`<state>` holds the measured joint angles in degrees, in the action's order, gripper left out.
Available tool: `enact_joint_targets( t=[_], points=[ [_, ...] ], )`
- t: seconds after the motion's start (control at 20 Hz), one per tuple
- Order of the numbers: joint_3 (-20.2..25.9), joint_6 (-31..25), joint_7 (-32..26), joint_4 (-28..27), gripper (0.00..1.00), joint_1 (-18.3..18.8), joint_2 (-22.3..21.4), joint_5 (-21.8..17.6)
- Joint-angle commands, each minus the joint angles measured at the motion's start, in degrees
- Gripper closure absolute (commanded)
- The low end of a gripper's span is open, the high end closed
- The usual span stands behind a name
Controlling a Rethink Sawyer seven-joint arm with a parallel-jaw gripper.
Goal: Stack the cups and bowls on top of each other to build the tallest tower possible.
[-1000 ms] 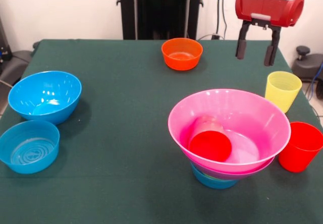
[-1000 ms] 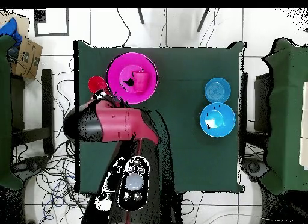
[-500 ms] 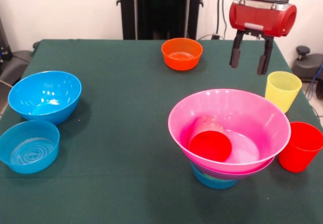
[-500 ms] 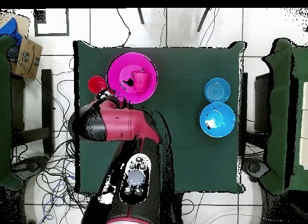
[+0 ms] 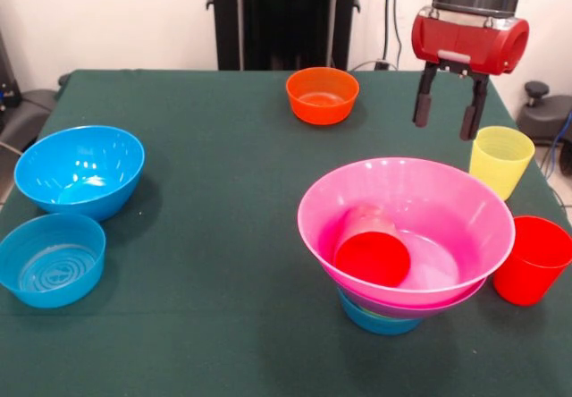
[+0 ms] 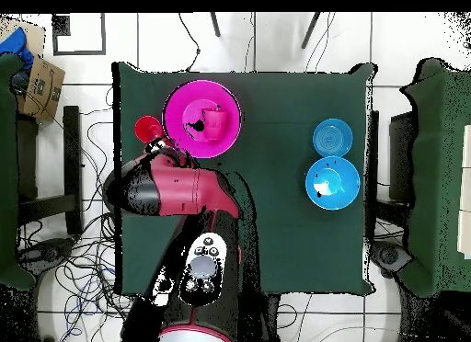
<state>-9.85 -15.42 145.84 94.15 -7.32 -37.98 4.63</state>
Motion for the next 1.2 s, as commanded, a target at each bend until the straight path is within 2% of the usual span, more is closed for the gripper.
enact_joint_targets(
  t=[0.05,0.2,0.5,0.85,1.2],
  points=[
    [3.61,2.02,10.67,4.46,0.00,-1.87,3.37,3.96],
    [3.12,1.62,11.19,4.76,0.00,-3.14,3.28,5.47],
    [4.03,2.56,9.96,5.93,0.00,-3.44,3.53,7.18],
    [4.12,3.49,7.88,6.60,0.00,-3.26,4.51,6.95],
    [4.67,5.36,7.07,5.65,0.00,-3.12,7.37,6.54]
  ],
)
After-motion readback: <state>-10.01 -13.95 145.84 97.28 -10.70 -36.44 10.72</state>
